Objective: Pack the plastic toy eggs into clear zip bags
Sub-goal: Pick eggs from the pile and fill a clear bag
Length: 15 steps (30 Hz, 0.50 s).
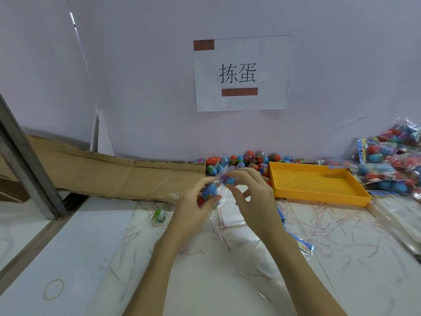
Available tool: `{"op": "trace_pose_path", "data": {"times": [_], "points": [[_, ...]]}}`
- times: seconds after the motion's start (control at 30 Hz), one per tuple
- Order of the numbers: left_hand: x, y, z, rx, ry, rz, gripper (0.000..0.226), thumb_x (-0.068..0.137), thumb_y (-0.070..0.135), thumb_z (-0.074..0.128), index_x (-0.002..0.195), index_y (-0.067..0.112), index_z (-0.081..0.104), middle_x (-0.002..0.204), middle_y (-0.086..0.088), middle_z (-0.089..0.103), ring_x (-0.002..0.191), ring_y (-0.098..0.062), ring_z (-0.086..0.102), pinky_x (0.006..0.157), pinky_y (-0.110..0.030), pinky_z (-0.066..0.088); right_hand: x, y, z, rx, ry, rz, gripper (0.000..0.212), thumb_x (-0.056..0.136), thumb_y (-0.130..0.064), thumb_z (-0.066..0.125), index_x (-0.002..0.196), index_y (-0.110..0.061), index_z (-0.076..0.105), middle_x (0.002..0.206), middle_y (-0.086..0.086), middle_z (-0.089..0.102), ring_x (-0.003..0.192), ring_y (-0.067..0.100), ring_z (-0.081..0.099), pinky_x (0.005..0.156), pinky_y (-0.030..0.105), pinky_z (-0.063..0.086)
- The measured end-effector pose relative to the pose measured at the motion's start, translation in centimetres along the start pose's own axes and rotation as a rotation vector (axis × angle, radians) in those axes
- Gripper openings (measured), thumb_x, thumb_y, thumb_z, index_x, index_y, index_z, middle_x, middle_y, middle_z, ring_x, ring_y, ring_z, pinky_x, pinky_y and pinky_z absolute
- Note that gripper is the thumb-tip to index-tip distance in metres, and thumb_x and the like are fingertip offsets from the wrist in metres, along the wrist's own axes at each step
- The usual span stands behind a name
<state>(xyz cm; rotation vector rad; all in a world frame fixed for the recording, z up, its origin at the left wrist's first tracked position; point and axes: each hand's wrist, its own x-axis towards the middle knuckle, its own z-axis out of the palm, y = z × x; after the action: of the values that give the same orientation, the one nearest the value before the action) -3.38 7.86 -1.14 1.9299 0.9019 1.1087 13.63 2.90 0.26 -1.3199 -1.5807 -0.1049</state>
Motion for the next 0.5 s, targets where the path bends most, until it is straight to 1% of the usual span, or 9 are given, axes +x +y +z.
{"op": "trace_pose_path", "data": {"times": [0.07, 0.13, 0.2, 0.27, 0.33, 0.4, 0.5], "points": [[0.01, 0.24, -0.07, -0.015, 0.018, -0.007, 0.042, 0.094, 0.024, 0.073, 0.127, 0.043, 0.057, 0.122, 0.018, 0.064, 0.113, 0.005, 0.061, 0.083, -0.009, 0.053, 0.0, 0.23, -0.1, -0.005, -0.036, -0.005, 0.023, 0.095, -0.01, 0.069, 0.115, -0.021, 0.072, 0.119, -0.007, 0.06, 0.092, -0.01, 0.057, 0.072, 0.005, 0.049], [-0.01, 0.53, -0.1, -0.017, 0.039, -0.005, 0.043, 0.093, 0.023, 0.074, 0.122, 0.049, 0.055, 0.12, 0.024, 0.063, 0.113, 0.01, 0.059, 0.081, -0.007, 0.052, -0.05, 0.37, -0.14, -0.006, -0.075, 0.001, 0.025, 0.096, -0.009, 0.067, 0.117, -0.022, 0.072, 0.119, -0.007, 0.059, 0.094, -0.006, 0.056, 0.076, 0.005, 0.049], [0.02, 0.71, -0.15, -0.008, 0.062, 0.017, 0.043, 0.092, 0.022, 0.075, 0.119, 0.049, 0.056, 0.118, 0.025, 0.064, 0.112, 0.011, 0.059, 0.081, -0.007, 0.051, -0.14, 0.31, -0.03, 0.012, -0.111, 0.005, 0.027, 0.097, -0.008, 0.065, 0.12, -0.021, 0.072, 0.118, -0.007, 0.06, 0.093, -0.001, 0.056, 0.076, 0.005, 0.048], [0.08, 0.72, -0.21, -0.022, 0.079, 0.031, 0.041, 0.091, 0.02, 0.077, 0.118, 0.045, 0.06, 0.114, 0.024, 0.067, 0.109, 0.009, 0.062, 0.08, -0.008, 0.052, -0.17, 0.1, 0.03, 0.034, -0.113, 0.018, 0.028, 0.098, -0.008, 0.064, 0.122, -0.019, 0.07, 0.114, -0.008, 0.063, 0.09, -0.001, 0.058, 0.074, 0.005, 0.047], [0.12, 0.82, -0.25, -0.061, 0.085, 0.014, 0.038, 0.09, 0.02, 0.078, 0.117, 0.044, 0.064, 0.11, 0.025, 0.069, 0.106, 0.003, 0.065, 0.079, -0.012, 0.055, -0.14, -0.06, -0.08, 0.04, -0.095, 0.044, 0.026, 0.098, -0.009, 0.063, 0.121, -0.02, 0.068, 0.11, -0.012, 0.064, 0.089, -0.006, 0.058, 0.071, 0.004, 0.044], [0.13, 0.96, -0.23, -0.083, 0.079, -0.01, 0.036, 0.09, 0.024, 0.077, 0.116, 0.047, 0.064, 0.109, 0.027, 0.068, 0.106, -0.001, 0.067, 0.079, -0.018, 0.058, -0.22, -0.07, -0.19, 0.022, -0.096, 0.027, 0.024, 0.099, -0.009, 0.061, 0.119, -0.021, 0.069, 0.113, -0.012, 0.065, 0.093, -0.005, 0.057, 0.075, 0.007, 0.044], [0.18, 0.98, -0.25, -0.143, 0.074, -0.049, 0.035, 0.091, 0.024, 0.076, 0.118, 0.043, 0.066, 0.111, 0.021, 0.071, 0.108, -0.01, 0.07, 0.081, -0.031, 0.064, -0.48, 0.1, 0.06, 0.035, -0.135, -0.014, 0.028, 0.1, -0.009, 0.059, 0.124, -0.022, 0.069, 0.126, -0.01, 0.058, 0.114, 0.004, 0.052, 0.088, 0.023, 0.051]]}}
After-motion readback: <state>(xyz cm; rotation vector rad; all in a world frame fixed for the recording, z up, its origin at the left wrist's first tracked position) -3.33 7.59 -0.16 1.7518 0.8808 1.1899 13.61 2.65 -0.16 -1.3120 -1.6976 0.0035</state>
